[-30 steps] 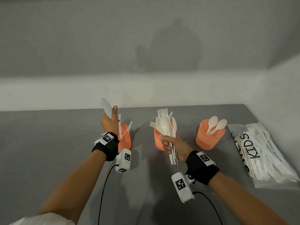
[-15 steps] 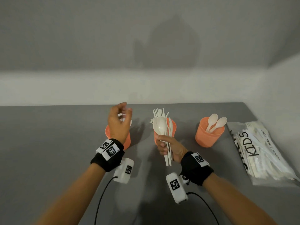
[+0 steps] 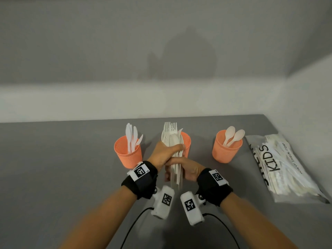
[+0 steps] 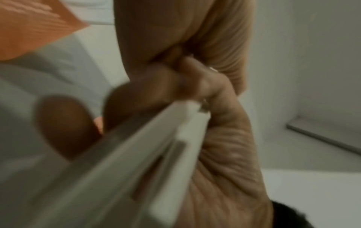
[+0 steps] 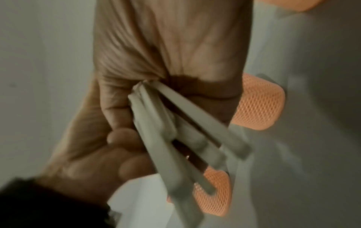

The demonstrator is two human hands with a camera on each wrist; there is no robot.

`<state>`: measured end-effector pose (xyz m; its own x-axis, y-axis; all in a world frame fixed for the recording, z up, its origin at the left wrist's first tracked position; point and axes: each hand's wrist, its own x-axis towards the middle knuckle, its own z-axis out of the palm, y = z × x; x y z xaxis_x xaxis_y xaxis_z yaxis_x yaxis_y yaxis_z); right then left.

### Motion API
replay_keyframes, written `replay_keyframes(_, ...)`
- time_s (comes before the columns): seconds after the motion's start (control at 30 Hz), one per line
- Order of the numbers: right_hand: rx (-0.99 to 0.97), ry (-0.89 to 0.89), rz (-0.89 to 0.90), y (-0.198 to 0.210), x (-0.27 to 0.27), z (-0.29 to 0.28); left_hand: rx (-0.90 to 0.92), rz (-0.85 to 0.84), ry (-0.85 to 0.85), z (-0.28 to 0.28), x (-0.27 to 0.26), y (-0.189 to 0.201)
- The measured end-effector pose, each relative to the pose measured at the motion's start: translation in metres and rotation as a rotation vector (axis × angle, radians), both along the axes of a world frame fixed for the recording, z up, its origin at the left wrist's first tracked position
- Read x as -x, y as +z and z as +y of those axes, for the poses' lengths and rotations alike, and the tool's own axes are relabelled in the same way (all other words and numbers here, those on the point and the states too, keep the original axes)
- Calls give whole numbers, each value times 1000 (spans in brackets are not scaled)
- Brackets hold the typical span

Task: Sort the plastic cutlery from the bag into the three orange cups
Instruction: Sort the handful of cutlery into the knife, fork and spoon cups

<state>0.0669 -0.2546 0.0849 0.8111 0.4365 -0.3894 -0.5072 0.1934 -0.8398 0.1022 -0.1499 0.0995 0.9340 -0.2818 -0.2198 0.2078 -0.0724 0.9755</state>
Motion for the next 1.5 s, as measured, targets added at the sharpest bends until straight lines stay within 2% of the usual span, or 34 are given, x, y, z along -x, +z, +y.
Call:
replay_keyframes(0.1, 16, -123, -38, -2, 1, 0, -90, -41, 64, -8, -5, 1)
replay_keyframes(0.27, 15, -277, -56, -7, 7, -2, -82, -13, -63, -9, -5, 2)
replay_keyframes(0.37, 25, -392, -120, -13, 5, -7, -75, 5, 20, -8, 2, 0)
replay_keyframes(0.5, 103, -419, -162, -16, 4, -11, -163, -102, 69, -10, 1, -10)
replay_keyframes(0.6, 54, -430, -147, -15, 3, -9, -216, -98, 127, -14, -4, -13)
replay_keyframes(0.73, 39, -406, -143, -12, 2, -12, -152, -79, 179, -14, -7, -10)
replay_keyframes(0.87, 69, -416, -131, -11, 3, -18, 41, -150, 451, -9, -15, -6)
replay_keyframes(0.93, 78, -446, -110, -11, 3, -22, 130, -179, 527, -3, -19, -1)
replay_keyframes(1.03, 90, -446, -85, -11, 2, -26, 59, -204, 439, -2, -20, 6)
replay_keyframes(1.13, 14, -401, -61, -8, 1, -25, -24, -91, 177, -7, -13, 5)
replay_keyframes(1.23, -63, -344, -61, -4, 1, -22, 32, 14, 1, -14, -6, -1)
replay_keyframes(1.37, -37, -337, -51, -5, 2, -23, 77, 23, 39, -18, -1, 2)
replay_keyframes(1.5, -52, -359, -44, -7, 4, -27, 17, -21, 158, -21, -10, 0)
